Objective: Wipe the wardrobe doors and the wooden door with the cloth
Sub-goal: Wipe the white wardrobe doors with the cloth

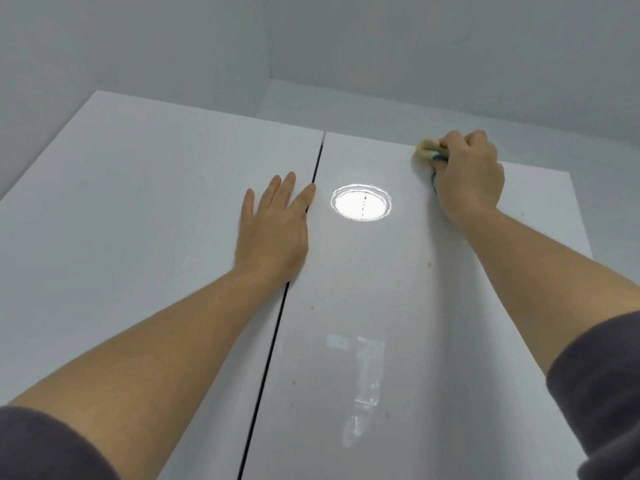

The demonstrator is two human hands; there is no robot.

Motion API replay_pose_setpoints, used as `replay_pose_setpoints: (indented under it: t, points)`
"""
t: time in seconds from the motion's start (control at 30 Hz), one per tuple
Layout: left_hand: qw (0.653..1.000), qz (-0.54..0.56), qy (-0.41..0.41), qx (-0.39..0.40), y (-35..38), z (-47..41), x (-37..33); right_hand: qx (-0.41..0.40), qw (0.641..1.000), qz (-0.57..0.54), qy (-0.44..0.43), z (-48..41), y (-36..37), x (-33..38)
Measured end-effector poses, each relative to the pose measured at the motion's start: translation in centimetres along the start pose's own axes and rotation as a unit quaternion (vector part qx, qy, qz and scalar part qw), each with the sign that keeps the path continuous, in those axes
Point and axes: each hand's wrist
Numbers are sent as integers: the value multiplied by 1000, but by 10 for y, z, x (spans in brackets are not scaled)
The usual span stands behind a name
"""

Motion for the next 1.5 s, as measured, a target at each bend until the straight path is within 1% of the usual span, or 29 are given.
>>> replay_pose_setpoints:
  t: [0.17,0.3,0.53,0.73,0.87,0.97,1.13,1.3,1.5]
  points:
    - [1000,7,-6,-8,0,0,2,-3,999,27,28,2,-16,-46]
    - [1000,8,-4,-13,2,0,2,-4,997,49,68,5,-30,-83]
    - [1000,7,-2,-15,3,2,5,-1,990,63,123,0,-39,-104]
    - [1000,8,-3,-15,3,2,4,-11,975,83,206,3,-48,-130]
    - [1000,10,-6,-17,2,3,4,-27,966,77,243,5,-46,-132]
    - [1000,11,-6,-14,1,2,4,-29,965,83,247,9,-41,-128]
    - [1000,14,-5,-12,1,2,4,-25,970,80,227,9,-38,-114]
    - [1000,17,-3,-13,2,3,5,-3,982,9,186,3,-32,-89]
    - [1000,23,-2,-14,3,2,5,-20,986,-36,162,2,-20,-36]
Point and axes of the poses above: each hand's wrist, its own z-axis away from the middle knuckle, its own y-axis out of the palm, x = y × z, and after that the axes turned 7 degrees about -x, right-handed
